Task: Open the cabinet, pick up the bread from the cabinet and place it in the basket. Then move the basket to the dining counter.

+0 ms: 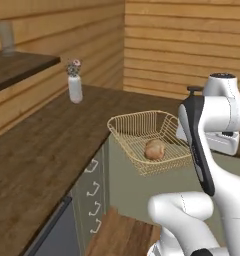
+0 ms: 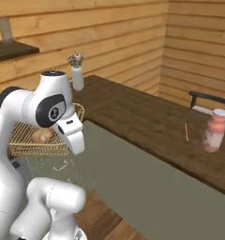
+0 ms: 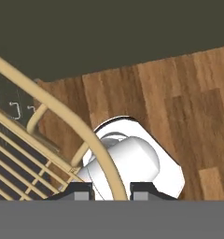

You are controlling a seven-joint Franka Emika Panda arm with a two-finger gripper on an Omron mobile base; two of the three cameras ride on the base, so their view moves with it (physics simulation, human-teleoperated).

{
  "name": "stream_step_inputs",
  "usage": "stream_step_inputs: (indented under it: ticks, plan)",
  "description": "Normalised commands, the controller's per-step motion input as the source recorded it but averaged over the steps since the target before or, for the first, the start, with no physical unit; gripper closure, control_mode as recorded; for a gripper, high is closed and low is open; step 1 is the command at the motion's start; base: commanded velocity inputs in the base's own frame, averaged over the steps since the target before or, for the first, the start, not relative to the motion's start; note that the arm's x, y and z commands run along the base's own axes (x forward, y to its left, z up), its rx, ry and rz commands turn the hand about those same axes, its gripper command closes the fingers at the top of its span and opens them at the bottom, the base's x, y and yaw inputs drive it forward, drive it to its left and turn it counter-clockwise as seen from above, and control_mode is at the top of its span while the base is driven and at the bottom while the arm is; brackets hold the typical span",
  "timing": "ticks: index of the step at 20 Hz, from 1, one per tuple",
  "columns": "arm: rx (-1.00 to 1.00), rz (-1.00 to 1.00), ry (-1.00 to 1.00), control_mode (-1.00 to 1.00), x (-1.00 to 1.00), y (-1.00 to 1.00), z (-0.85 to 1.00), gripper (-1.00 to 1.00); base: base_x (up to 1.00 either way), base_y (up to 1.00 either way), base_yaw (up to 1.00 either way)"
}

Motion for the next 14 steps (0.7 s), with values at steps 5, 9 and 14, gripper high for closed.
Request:
stream_step_inputs:
  ticks: [5,9,14]
  plan:
    - [0.00,0.00,0.00,1.00,0.00,0.00,0.00,1.00,0.00,-0.35,-0.85]
    - [0.00,0.00,0.00,1.00,0.00,0.00,0.00,1.00,0.00,-0.84,-0.71]
    - [0.00,0.00,0.00,1.00,0.00,0.00,0.00,1.00,0.10,-1.00,-0.44]
